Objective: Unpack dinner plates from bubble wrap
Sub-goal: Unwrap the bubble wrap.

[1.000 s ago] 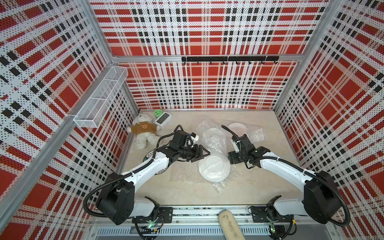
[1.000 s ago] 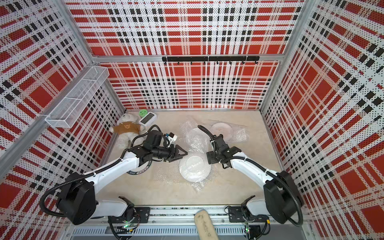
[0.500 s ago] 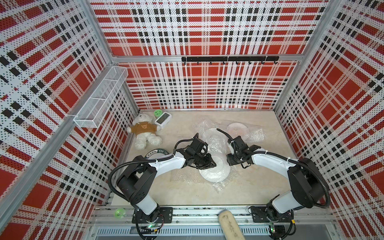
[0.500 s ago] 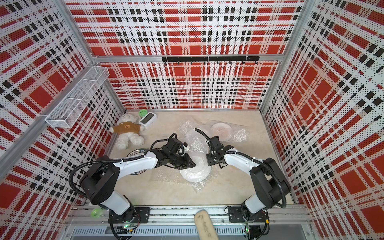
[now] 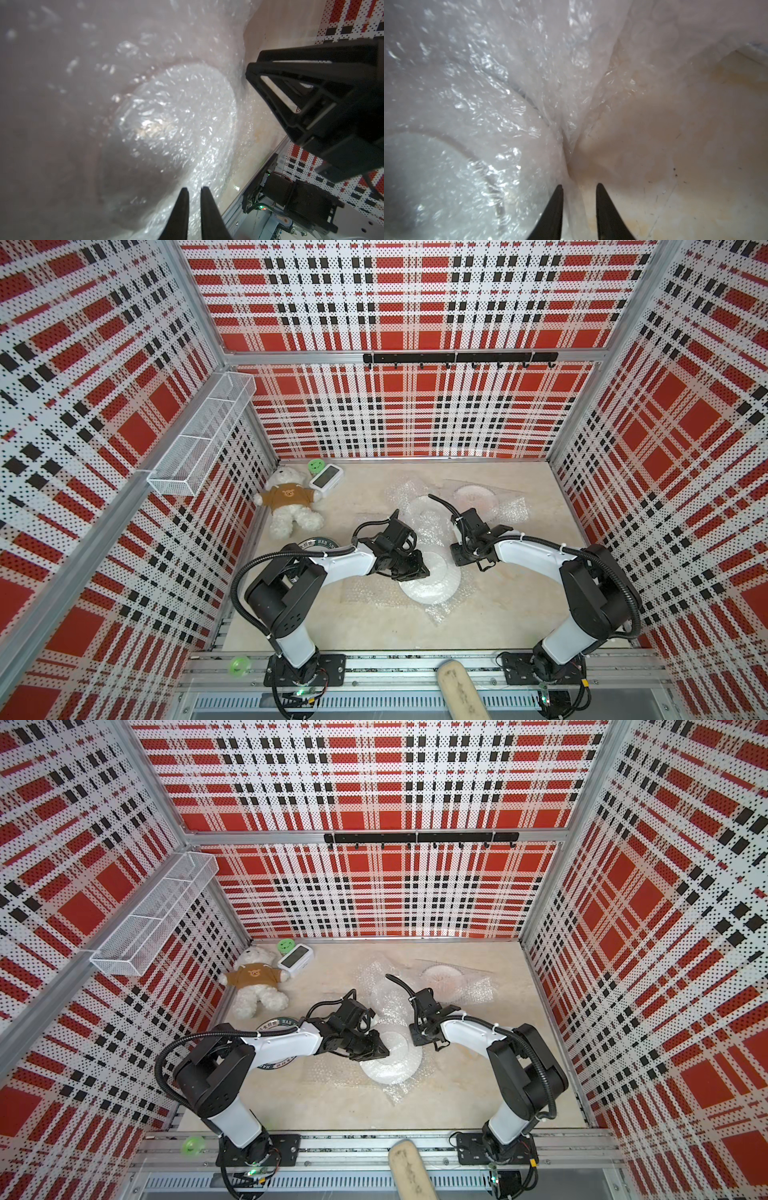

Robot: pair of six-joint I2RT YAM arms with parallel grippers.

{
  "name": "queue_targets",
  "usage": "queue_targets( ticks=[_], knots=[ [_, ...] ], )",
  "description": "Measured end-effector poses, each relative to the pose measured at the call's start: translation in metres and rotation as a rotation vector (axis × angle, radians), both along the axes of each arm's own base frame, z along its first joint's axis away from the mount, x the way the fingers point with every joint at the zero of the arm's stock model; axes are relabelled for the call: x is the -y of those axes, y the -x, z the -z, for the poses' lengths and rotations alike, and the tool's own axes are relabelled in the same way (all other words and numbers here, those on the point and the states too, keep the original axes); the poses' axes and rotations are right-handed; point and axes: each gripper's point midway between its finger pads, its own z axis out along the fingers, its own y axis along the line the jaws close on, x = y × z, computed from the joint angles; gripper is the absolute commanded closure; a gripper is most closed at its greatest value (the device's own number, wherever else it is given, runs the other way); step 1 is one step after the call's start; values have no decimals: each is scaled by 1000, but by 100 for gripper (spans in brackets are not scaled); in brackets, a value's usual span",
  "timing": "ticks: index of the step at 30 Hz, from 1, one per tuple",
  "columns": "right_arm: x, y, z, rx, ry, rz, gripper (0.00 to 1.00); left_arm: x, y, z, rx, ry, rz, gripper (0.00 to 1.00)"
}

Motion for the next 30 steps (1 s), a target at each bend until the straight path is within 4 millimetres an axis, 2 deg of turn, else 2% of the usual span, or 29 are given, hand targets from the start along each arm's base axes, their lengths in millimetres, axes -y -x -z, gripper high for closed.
queue_targets(
  ticks=[7, 15, 22, 26, 27, 28, 30],
  knots=[
    [0, -1, 8, -8, 15, -7, 100, -6, -1, 9, -9, -26, 2, 85],
    [0, -13, 10, 6, -30, 22, 100, -9, -1, 11, -9, -44, 18, 86],
    [24, -19, 10, -7, -169, 160, 100, -13, 0, 13, -6, -63, 34, 87],
    [26, -16, 11, -23, -213, 193, 100, -15, 0, 12, -16, -56, 37, 86],
    [26, -15, 11, -23, -221, 197, 99, -15, -1, 11, -21, -50, 37, 86],
    [25, -14, 10, -21, -228, 198, 87, -15, -1, 11, -25, -43, 37, 85],
    [26, -13, 6, -13, -236, 199, 72, -15, -1, 9, -32, -33, 40, 85]
  ],
)
